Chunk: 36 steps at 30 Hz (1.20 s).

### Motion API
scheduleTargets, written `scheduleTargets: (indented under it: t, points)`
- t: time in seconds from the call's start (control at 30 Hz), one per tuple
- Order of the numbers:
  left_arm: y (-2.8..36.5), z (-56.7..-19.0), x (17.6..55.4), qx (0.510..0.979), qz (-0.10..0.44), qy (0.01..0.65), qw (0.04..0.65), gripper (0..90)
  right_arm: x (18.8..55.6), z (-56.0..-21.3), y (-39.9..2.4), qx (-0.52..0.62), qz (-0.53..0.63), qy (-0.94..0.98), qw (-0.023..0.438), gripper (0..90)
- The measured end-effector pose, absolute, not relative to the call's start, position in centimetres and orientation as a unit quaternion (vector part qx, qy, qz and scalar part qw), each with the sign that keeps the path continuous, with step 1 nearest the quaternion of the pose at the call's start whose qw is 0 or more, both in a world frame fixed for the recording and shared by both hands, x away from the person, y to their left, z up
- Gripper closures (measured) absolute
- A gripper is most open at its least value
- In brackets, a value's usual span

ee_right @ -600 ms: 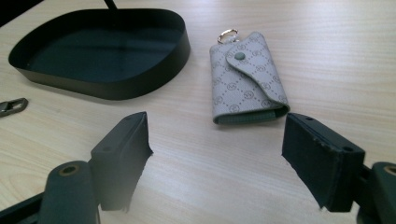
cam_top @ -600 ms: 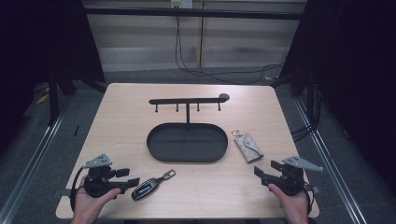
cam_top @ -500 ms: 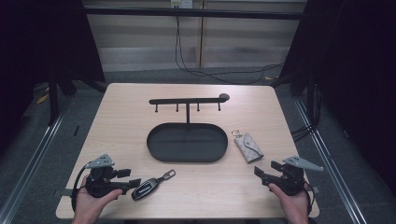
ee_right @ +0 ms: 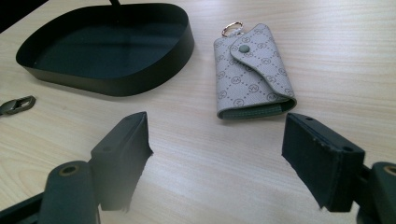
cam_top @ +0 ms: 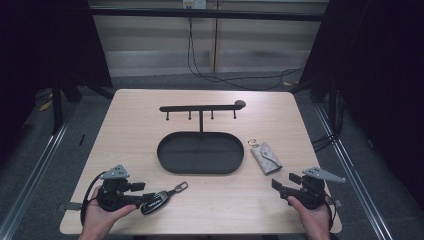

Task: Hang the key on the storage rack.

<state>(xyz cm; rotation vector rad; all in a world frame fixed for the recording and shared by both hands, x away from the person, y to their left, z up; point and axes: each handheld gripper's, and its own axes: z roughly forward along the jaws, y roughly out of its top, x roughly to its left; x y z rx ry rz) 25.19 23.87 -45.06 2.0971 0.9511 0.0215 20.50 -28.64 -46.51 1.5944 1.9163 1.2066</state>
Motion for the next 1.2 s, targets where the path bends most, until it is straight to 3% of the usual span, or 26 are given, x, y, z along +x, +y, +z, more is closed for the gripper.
scheduleTargets:
  t: [0.43, 0.8, 1.2]
  points:
    - [22.3, -44.8, 26.3, 0.853, 0.004, 0.368, 0.371, 39.1, 20.8, -46.7, -28.6, 0.571, 0.422, 0.679, 0.184, 23.3]
    - [18.3, -43.9, 28.1, 0.893, 0.004, 0.331, 0.307, 40.6, 20.8, -46.8, -28.8, 0.577, 0.425, 0.673, 0.183, 23.2]
    - [16.5, -43.7, 29.1, 0.906, 0.002, 0.315, 0.284, 39.5, 20.8, -46.8, -28.7, 0.576, 0.423, 0.676, 0.18, 23.2]
